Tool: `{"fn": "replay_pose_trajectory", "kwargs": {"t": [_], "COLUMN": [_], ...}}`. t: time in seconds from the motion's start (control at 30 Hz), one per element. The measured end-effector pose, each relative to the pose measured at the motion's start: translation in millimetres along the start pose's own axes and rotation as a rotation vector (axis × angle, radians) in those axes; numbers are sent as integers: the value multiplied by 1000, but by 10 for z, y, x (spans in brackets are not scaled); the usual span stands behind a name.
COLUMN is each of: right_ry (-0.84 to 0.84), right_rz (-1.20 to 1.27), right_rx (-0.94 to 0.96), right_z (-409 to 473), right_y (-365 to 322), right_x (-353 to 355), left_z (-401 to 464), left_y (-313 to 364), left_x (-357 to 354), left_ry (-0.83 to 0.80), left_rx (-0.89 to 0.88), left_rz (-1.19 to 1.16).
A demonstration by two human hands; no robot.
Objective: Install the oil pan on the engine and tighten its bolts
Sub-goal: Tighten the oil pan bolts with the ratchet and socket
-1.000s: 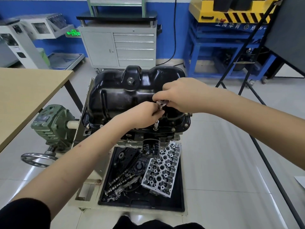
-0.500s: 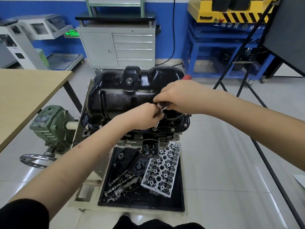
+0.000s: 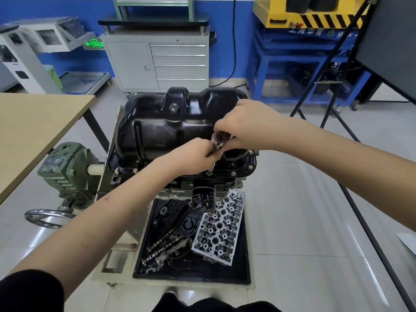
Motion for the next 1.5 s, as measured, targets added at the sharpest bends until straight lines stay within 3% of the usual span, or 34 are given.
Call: {"fn": "replay_pose_trajectory", "kwargs": {"t": [0.13,0.23,0.37,0.57,0.83,1.03,1.27,1.43,1.5], "right_ry": [-28,24,33,-19,52,-1,34,-27,-26], "right_rz": [95,43,-40,71,-4,131,30,72,94], "right_rx": [-154,-36,84,-173,34,-220,34,-161,-146], "right_z": [-18,-10,7,-26,-19,-3,13,-7,6], "right_y": [-1,-28,-30,8,-4,-6,0,-17,-38], "right_x": [-33,-41,-8,-18,-45,-32,-66,-40,-43], "left_z": [-32,-30,8,-12,40,33,56,40,57], "left_y": [3,26,12,6,-26,-31,-57,-40,-24], "left_x": [2,7,-15,-1,-12,-1,12,19,10], "left_ry": [86,147,73,145,142,179,95,138,147], "left_rx": [-10,-30,-34,-46,-37,-19,-49,-63,-28], "left_rz": [-15,-14,35,-59,0,-56,22,9,58]}}
Point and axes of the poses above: each hand's wrist, its own z-axis towards the middle knuckle, its own x-axis out of the back of the hand, y = z × x, the point moved 4 cm from there along z, towards the middle knuckle, and after that the axes turned 3 degrees about x, right-handed, at the moved point
